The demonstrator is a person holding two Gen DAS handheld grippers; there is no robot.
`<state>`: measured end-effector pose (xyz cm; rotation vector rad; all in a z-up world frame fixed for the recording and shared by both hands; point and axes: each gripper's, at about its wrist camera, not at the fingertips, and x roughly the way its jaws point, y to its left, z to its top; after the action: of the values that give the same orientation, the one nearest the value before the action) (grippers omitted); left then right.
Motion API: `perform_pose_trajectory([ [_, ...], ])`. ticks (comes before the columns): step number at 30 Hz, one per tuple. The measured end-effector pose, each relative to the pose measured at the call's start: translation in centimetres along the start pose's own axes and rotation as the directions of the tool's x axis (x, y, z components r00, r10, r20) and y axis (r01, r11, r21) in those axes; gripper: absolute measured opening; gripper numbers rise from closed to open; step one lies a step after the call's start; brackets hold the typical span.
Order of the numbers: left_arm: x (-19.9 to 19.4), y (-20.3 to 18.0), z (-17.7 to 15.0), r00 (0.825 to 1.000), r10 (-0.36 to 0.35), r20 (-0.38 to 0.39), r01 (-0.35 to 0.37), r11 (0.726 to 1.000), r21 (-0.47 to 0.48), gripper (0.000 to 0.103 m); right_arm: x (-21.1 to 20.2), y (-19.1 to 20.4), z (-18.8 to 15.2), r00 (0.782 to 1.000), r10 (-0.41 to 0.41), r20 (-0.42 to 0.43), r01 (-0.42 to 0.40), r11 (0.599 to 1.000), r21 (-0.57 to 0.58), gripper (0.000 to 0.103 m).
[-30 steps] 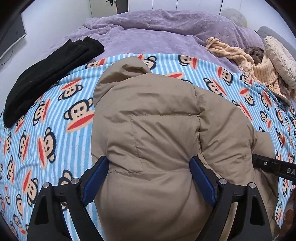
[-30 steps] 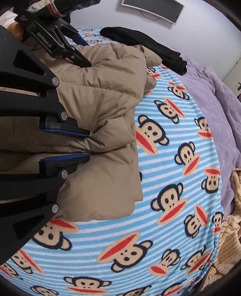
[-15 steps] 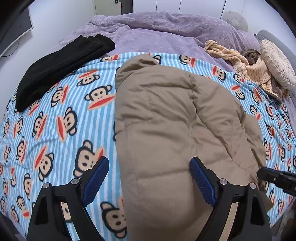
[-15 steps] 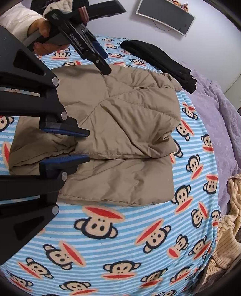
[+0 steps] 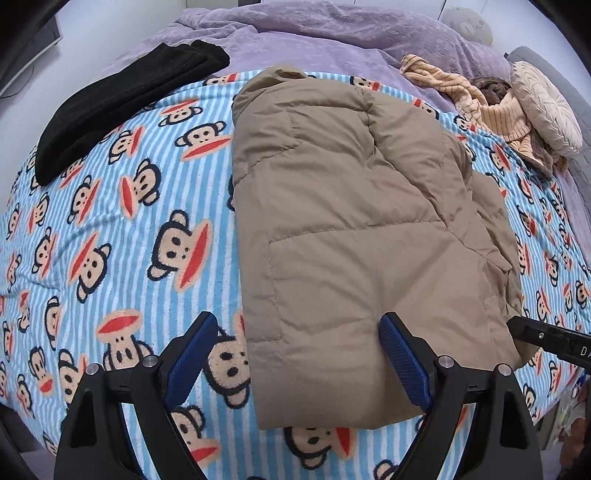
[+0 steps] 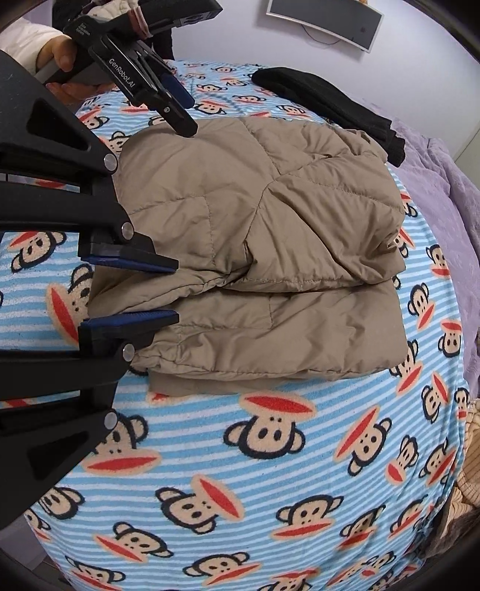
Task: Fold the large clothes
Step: 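Open both tools and pull them back from the folded jacket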
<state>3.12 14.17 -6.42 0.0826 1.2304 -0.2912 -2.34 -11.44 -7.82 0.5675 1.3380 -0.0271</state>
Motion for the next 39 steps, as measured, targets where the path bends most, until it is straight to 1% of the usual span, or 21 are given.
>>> perform_pose_trajectory([
  [4,-1.0,0.0,-0.3,1.000,-0.003,-0.001,0.003,1.000,0.007,0.090,-1.4,0.2,-0.7,1.000,-0.008,0.013,0.007,1.000,0.013,0.023],
  [12,-3.1,-0.3,-1.8,1.000,0.003,-0.004,-0.003,1.000,-0.007,0.090,-2.9,0.8,-1.1,1.000,-0.009,0.005,0.009,1.000,-0.016,0.024],
  [14,-3.6,-0.7,-2.2,1.000,0.017,0.002,-0.017,1.000,-0.009,0.090,-3.4,0.8,-1.3,1.000,0.000,0.011,0.000,1.000,-0.029,0.031],
  [15,-4.0,-0.9,-2.4,1.000,0.027,0.005,-0.026,1.000,-0.011,0.090,-3.7,0.8,-1.4,1.000,0.006,0.014,-0.005,0.999,-0.032,0.038],
  [16,-4.3,-1.2,-2.6,0.999,0.035,0.007,-0.034,0.999,-0.016,0.090,-4.0,0.7,-1.6,1.000,0.011,0.017,-0.011,0.999,-0.034,0.041],
  [20,-6.2,-2.2,-3.4,0.999,0.044,0.021,-0.043,0.999,-0.029,0.090,-5.3,-0.2,-2.5,0.999,0.041,0.014,-0.040,0.999,-0.032,0.041],
  [25,-8.3,-4.0,-4.7,0.997,0.067,0.036,-0.066,0.997,-0.036,0.090,-7.1,-1.1,-4.0,0.998,0.054,0.017,-0.053,0.997,-0.054,0.041],
  [26,-8.7,-4.3,-5.0,0.997,0.070,0.037,-0.068,0.997,-0.044,0.090,-7.4,-1.3,-4.2,0.998,0.058,0.016,-0.057,0.997,-0.058,0.042],
  [28,-9.8,-4.6,-5.5,0.997,0.070,0.043,-0.068,0.996,-0.066,0.090,-8.0,-1.5,-4.8,0.998,0.062,0.017,-0.061,0.996,-0.068,0.046],
  [33,-12.0,-5.5,-7.2,0.993,0.107,0.057,-0.101,0.990,-0.099,0.090,-9.5,-1.5,-6.1,0.996,0.086,0.017,-0.084,0.992,-0.099,0.046],
  [35,-12.7,-5.4,-7.6,0.991,0.114,0.065,-0.107,0.988,-0.111,0.103,-10.0,-1.3,-6.4,0.996,0.084,0.020,-0.081,0.990,-0.114,0.046],
  [36,-13.1,-5.4,-7.8,0.990,0.118,0.076,-0.109,0.987,-0.117,0.103,-10.2,-1.2,-6.5,0.997,0.079,0.024,-0.075,0.990,-0.120,0.046],
  [39,-13.3,-5.1,-7.6,0.991,0.114,0.076,-0.106,0.989,-0.102,0.103,-11.2,-0.7,-6.5,0.995,0.081,0.053,-0.074,0.989,-0.125,0.048],
])
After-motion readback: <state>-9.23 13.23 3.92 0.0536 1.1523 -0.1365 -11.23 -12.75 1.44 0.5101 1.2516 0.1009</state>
